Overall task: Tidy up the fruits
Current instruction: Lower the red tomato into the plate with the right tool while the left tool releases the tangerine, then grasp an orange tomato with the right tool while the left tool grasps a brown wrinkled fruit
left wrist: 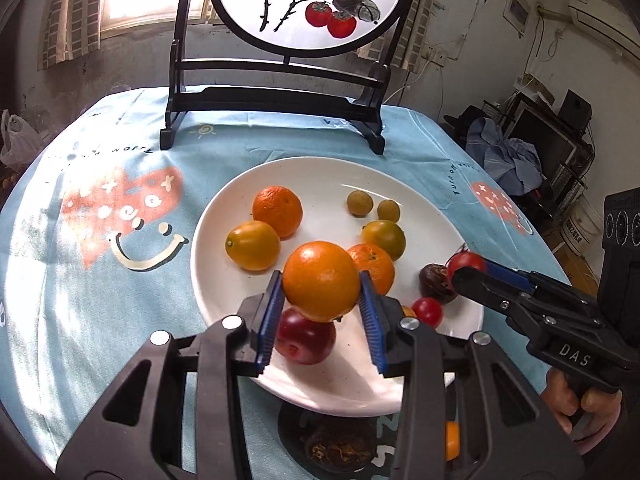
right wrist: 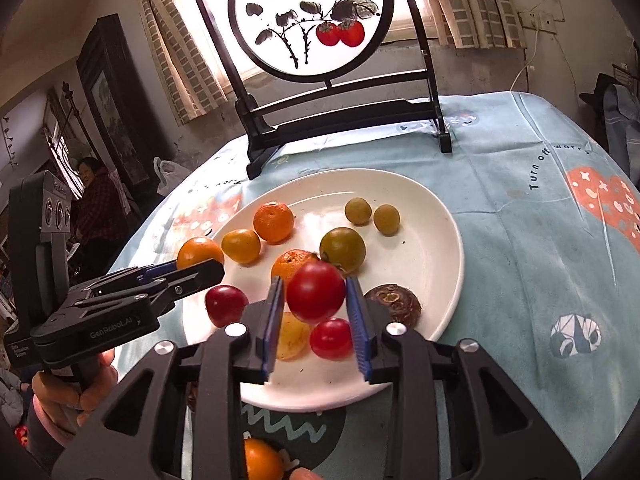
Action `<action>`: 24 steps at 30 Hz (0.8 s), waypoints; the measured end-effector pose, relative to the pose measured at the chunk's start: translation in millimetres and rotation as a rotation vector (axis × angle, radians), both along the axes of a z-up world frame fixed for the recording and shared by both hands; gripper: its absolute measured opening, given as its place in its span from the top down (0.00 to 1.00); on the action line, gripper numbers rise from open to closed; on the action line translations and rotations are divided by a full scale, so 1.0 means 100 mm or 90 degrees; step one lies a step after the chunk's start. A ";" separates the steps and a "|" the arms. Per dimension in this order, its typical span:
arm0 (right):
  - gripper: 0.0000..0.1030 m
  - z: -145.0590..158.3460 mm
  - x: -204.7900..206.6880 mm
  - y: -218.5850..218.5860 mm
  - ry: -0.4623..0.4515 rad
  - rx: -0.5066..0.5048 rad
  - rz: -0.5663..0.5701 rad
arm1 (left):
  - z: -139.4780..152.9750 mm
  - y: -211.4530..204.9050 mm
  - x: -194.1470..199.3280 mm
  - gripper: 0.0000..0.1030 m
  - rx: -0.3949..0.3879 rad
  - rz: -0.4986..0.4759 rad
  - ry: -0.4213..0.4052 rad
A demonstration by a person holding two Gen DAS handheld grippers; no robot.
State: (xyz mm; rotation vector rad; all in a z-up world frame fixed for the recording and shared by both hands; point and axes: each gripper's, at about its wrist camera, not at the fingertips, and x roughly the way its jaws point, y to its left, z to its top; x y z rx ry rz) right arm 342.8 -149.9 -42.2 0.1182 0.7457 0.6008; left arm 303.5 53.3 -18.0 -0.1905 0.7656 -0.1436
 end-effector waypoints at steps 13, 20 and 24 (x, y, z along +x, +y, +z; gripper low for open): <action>0.50 -0.02 -0.50 -0.21 0.034 0.047 0.044 | 0.18 0.12 -0.62 0.12 0.014 0.072 -0.053; 0.49 -0.17 -0.89 0.04 0.043 -0.019 0.102 | 0.08 0.21 -0.92 0.06 0.023 0.128 -0.045; 0.49 -0.21 -1.02 0.18 0.015 -0.084 0.117 | 0.03 0.27 -1.04 0.05 0.009 0.134 -0.040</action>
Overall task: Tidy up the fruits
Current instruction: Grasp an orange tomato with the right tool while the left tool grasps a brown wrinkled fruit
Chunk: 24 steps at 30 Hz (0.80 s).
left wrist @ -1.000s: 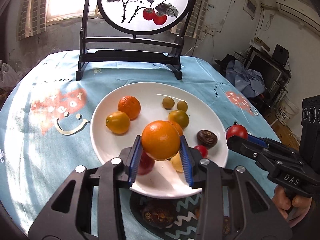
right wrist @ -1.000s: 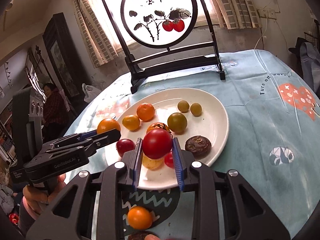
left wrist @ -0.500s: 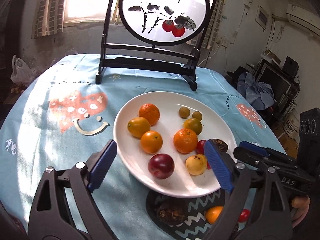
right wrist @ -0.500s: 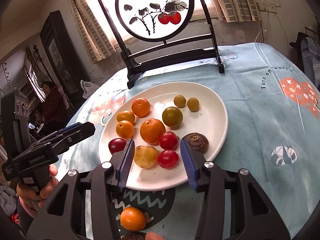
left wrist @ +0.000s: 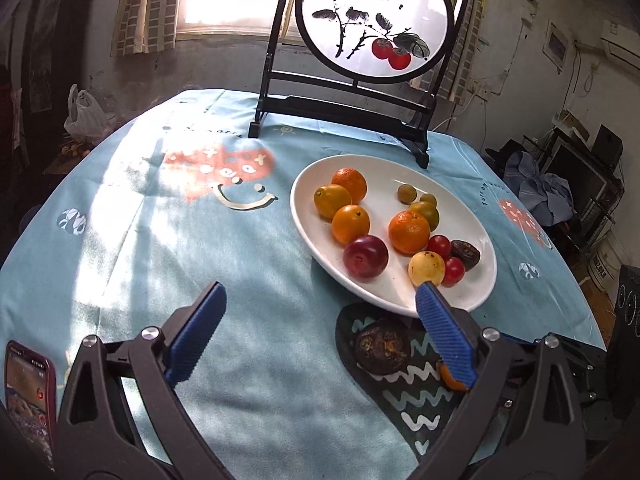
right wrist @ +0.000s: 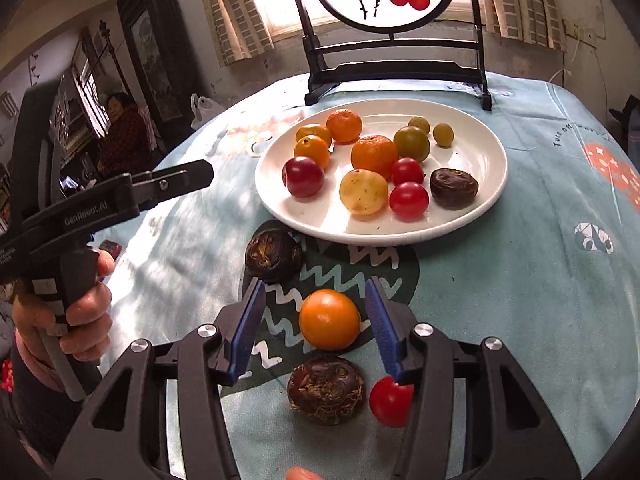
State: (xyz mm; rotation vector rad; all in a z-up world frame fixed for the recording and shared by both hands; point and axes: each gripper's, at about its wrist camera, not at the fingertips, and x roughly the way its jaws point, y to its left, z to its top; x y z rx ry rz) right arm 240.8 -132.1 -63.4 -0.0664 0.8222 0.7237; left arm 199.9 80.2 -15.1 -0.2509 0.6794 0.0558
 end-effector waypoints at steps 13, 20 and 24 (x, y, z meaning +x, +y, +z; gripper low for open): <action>0.49 -0.19 0.01 0.11 0.002 -0.061 0.005 | 0.03 -0.02 -0.02 0.05 0.032 0.009 -0.004; 0.52 -0.22 0.03 0.14 -0.004 -0.080 0.001 | 0.02 -0.02 -0.01 0.05 0.036 0.013 0.004; 0.64 -0.25 0.05 0.14 0.000 -0.090 -0.003 | 0.02 -0.02 0.00 0.05 0.036 0.013 0.005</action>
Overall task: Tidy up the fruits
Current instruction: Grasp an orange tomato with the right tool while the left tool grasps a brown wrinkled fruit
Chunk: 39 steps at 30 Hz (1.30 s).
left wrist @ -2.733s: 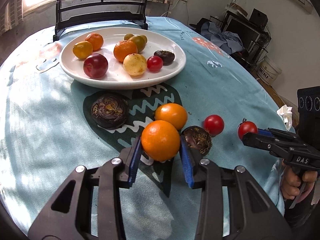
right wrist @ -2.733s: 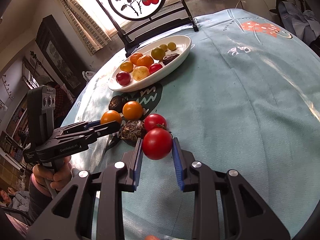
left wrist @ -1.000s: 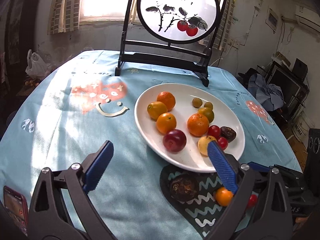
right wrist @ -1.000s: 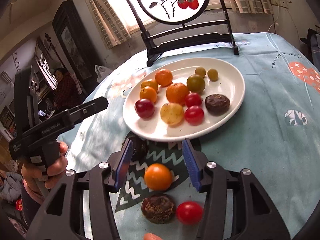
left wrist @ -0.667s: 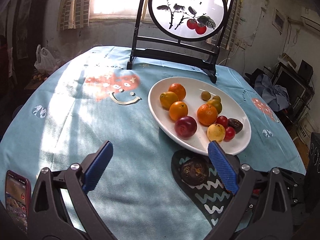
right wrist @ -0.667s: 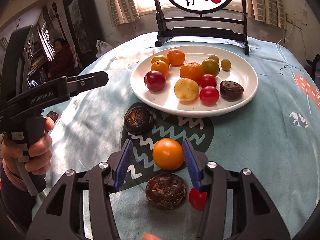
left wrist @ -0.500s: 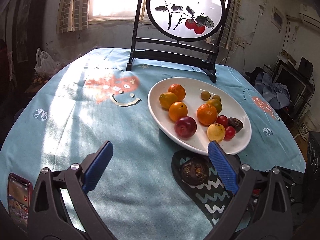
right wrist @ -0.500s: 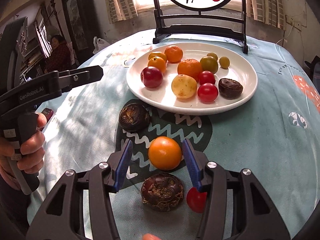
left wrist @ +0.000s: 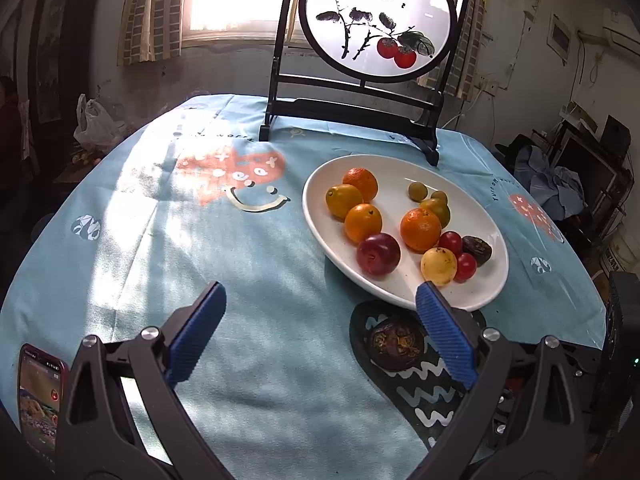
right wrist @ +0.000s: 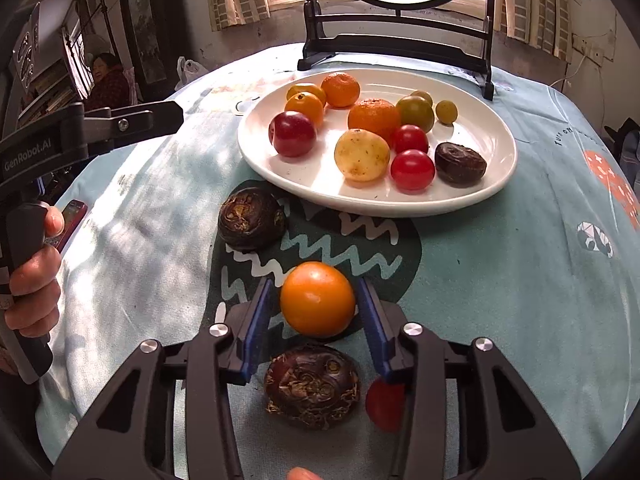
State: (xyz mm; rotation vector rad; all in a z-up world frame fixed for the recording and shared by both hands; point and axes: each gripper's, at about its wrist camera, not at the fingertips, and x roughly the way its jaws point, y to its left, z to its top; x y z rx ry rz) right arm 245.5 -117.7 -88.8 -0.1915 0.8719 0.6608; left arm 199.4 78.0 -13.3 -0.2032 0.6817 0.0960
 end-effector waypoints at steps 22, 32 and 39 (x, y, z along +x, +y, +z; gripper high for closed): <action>0.65 0.39 0.07 -0.60 -0.035 0.182 -0.131 | -0.41 -0.65 0.19 0.09 0.108 -0.155 0.098; 0.65 0.42 0.05 -0.61 -0.043 0.185 -0.134 | -0.55 -0.67 0.37 0.41 0.064 -0.175 0.143; 0.65 0.42 0.05 -0.62 -0.044 0.185 -0.134 | -0.58 -0.68 0.41 0.47 0.067 -0.171 0.152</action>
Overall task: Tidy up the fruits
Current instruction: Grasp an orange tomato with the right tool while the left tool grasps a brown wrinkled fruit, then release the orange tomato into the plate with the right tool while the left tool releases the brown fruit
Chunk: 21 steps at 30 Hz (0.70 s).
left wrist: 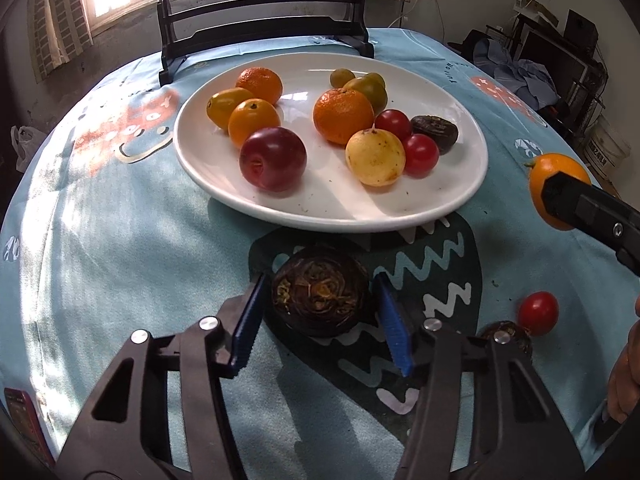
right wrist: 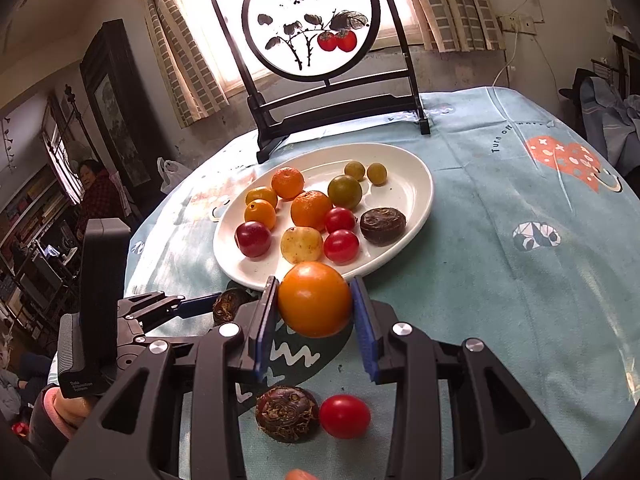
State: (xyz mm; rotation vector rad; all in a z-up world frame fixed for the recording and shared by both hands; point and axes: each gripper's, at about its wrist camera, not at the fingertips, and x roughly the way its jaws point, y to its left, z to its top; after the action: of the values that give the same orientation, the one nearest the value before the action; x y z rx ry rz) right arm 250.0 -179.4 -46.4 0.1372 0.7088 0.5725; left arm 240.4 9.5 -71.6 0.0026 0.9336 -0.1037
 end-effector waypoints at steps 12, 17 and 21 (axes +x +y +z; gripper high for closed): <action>0.65 -0.05 0.02 0.02 0.008 -0.006 0.005 | 0.05 -0.01 -0.13 0.54 -0.002 -0.003 -0.011; 0.65 -0.04 -0.01 0.08 0.015 0.024 0.054 | 0.20 -0.04 -0.34 0.54 -0.037 -0.026 -0.043; 0.65 0.05 -0.02 0.04 -0.011 0.060 0.057 | 0.46 0.00 -0.44 0.54 -0.075 -0.030 -0.110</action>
State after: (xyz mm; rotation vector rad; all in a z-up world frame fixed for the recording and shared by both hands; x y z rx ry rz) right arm 248.1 -175.0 -41.4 0.1884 0.6742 0.6916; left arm 196.2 9.3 -25.5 -0.0750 0.7534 -0.1993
